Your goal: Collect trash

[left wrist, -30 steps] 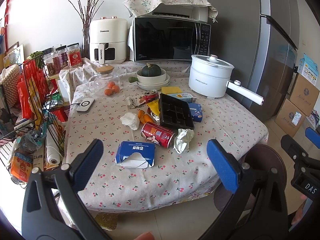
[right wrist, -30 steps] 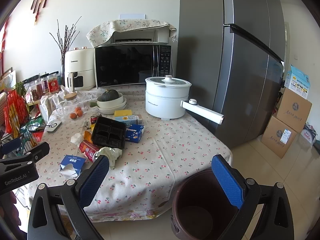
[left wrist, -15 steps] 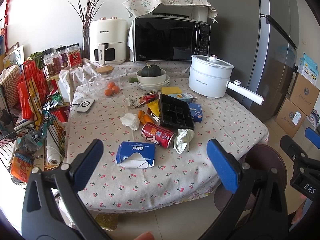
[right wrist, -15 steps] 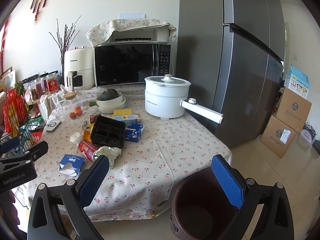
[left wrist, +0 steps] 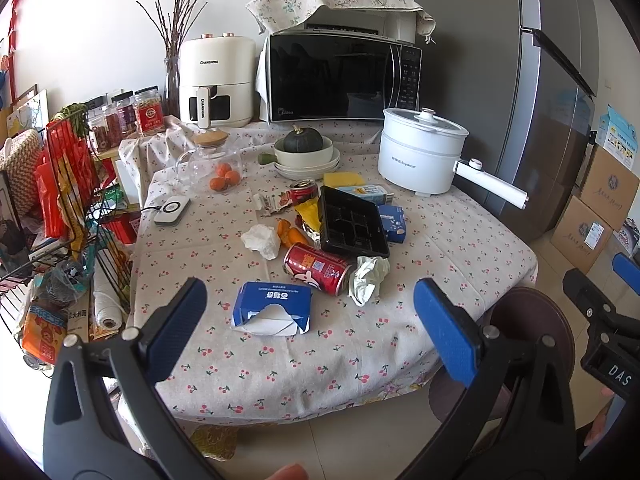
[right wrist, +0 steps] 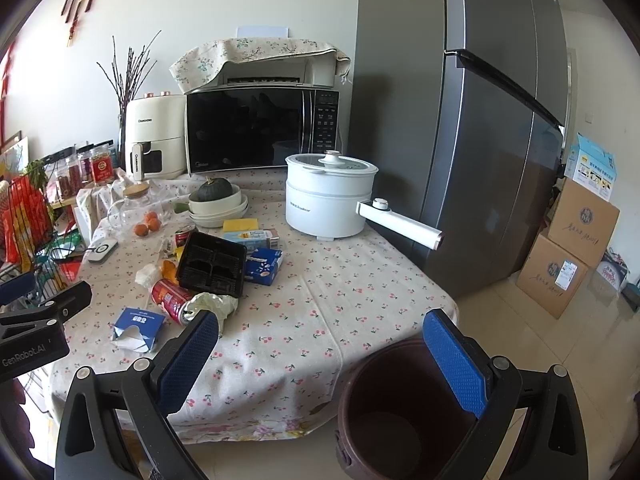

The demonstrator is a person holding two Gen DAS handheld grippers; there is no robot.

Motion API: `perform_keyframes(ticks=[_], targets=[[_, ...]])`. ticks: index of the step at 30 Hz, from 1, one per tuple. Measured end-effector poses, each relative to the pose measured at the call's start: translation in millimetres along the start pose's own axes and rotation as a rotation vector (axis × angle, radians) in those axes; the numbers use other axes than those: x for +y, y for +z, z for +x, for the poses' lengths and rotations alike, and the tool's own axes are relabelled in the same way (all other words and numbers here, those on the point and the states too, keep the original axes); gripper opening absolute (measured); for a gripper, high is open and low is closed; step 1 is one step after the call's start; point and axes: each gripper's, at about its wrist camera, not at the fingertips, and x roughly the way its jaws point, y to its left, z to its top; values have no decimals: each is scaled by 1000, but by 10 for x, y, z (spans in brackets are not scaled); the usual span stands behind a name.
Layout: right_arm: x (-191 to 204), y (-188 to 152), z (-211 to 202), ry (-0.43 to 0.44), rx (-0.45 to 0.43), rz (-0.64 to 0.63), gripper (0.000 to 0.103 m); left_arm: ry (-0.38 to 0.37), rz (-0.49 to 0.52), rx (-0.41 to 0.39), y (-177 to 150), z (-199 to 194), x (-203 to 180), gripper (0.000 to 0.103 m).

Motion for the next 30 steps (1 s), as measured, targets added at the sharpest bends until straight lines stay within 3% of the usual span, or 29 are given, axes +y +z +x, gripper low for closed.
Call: perform_keyframes(ticks=[12,16,24,30], targets=[[13,53,0,10,14,-23,103,-2,-1,14,13,34,-17,103],[19,130,83,23,74,-37,103,-8,35,36,58,100,-43,103],[-63,498,594,163,245,28,103,-54,152,216,288,591,37,103],[-46,550,1263,242,421,61,103,-106,84,409,263,1227,244,103]])
